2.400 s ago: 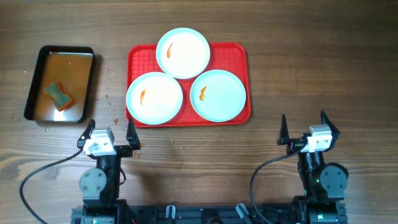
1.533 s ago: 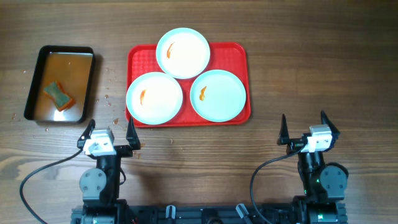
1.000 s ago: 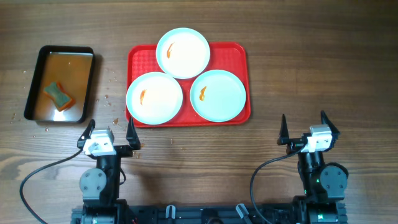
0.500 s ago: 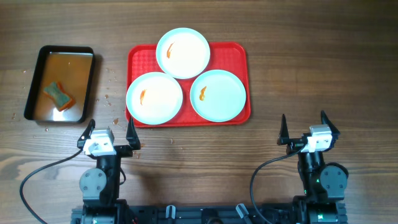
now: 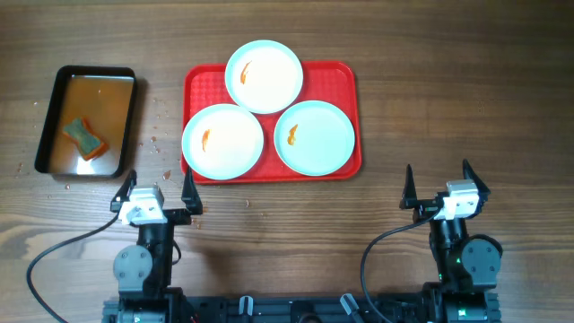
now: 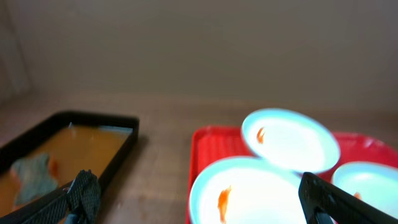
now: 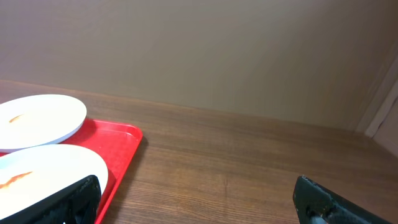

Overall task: Clean dirty plates on tray and stack at the side
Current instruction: 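Move the left gripper over the black tray toward the sponge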

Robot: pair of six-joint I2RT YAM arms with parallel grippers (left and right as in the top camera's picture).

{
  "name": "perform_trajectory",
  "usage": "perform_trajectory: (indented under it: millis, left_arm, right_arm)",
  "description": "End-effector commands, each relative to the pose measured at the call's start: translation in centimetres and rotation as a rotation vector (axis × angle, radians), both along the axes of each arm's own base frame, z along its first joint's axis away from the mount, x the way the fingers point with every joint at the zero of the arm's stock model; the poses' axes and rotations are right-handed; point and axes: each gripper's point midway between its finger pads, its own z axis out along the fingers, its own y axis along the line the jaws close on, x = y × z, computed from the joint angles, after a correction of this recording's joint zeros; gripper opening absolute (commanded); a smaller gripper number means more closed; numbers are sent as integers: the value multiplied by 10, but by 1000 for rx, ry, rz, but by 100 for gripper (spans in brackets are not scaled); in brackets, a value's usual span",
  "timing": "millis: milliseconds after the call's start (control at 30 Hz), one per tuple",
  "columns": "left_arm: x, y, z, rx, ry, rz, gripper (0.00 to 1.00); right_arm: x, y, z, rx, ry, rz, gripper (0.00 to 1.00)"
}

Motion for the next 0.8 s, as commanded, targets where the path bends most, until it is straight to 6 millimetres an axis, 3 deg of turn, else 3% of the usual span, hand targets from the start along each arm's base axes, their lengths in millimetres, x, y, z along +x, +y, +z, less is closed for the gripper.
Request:
perform_trajectory:
  millis: [0,33,67,300,367,467,567,700,767]
  left_arm:
    - [-10,-51,38,30,-161,-297,100]
    - [-18,-67,55,51,-237,-392,100]
    - [-21,-68,64,67,-275,-399,100]
    - [-37,-60,116,333,-532,-286,100]
    - [-31,-47,124,336,-514,-205,100]
    - [-9,-23,131,278,-361,-84,100]
    - [29,-2,134,230,-58,-3,100]
    - [77,10,114,228,382,-4,100]
    - [97,2,103,207,546,-68,100]
  right_arm:
    - [0,-3,-1,-12,1,-16,100]
    - [0,-3,-1,-13,1,-16,100]
    - [0,-3,-1,-13,1,-16,100]
    - [0,-3,-1,-13,1,-16,100]
    - [0,-3,-1,-13,1,-16,100]
    - [0,-3,-1,-13,1,-16,100]
    - [0,-3,-1,-13,1,-16,100]
    - [0,-3,-1,-13,1,-16,100]
    - [0,-3,-1,-13,1,-16,100]
